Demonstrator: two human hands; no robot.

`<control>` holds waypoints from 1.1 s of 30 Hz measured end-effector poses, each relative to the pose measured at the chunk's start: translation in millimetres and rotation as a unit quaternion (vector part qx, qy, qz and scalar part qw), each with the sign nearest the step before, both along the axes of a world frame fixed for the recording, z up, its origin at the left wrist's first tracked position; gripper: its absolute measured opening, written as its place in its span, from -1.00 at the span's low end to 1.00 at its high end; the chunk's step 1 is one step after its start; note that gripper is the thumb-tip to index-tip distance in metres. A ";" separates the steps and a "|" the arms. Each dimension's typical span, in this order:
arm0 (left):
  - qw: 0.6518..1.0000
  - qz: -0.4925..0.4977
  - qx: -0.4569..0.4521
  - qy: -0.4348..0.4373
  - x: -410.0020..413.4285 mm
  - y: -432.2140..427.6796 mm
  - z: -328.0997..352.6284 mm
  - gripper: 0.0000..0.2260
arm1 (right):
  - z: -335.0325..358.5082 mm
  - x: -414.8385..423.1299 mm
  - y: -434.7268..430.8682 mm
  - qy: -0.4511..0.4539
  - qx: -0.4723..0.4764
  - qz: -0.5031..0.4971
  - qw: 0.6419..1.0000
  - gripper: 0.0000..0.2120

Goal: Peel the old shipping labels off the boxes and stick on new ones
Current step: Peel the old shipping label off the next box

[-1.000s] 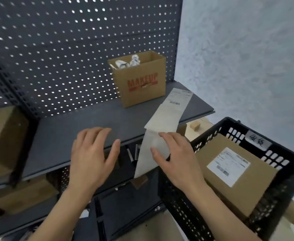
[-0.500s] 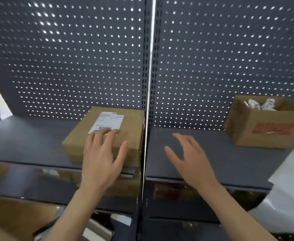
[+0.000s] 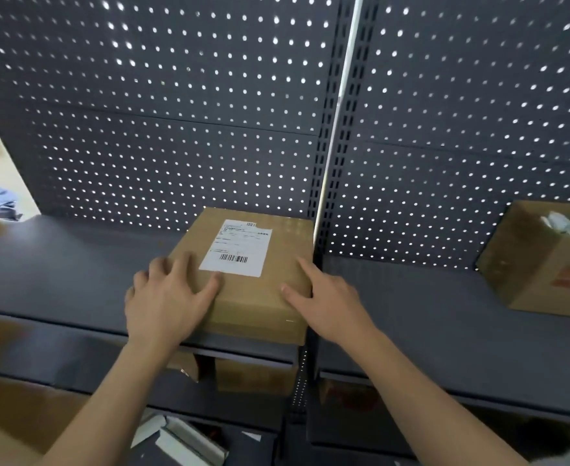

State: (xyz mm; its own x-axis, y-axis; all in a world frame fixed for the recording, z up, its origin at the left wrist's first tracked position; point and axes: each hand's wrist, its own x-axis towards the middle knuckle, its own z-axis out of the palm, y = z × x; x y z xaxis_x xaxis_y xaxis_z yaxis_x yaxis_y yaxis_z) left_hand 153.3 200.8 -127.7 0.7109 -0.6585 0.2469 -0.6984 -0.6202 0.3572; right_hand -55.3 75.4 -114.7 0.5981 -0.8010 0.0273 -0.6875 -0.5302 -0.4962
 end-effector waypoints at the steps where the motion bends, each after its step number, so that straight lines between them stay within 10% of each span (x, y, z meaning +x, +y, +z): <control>1: 1.000 0.001 -0.007 0.009 -0.5 -0.7 0.4 -0.34 | -0.1 1.1 -0.2 -0.009 0.009 -0.002 1.000 -0.32; 33: 0.984 -0.161 -0.038 0.059 -170.9 -82.5 5.8 -0.49 | 2.9 -170.4 -34.8 -0.095 0.010 -0.209 0.973 -0.46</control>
State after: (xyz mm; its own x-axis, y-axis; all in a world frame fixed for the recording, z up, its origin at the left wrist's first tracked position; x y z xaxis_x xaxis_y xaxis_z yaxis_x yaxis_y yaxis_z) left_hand -17.5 118.3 -121.9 0.4948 -0.8375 0.2319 -0.8056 -0.3419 0.4839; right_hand -225.6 40.7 -111.8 0.2059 -0.9746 0.0885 -0.7357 -0.2138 -0.6427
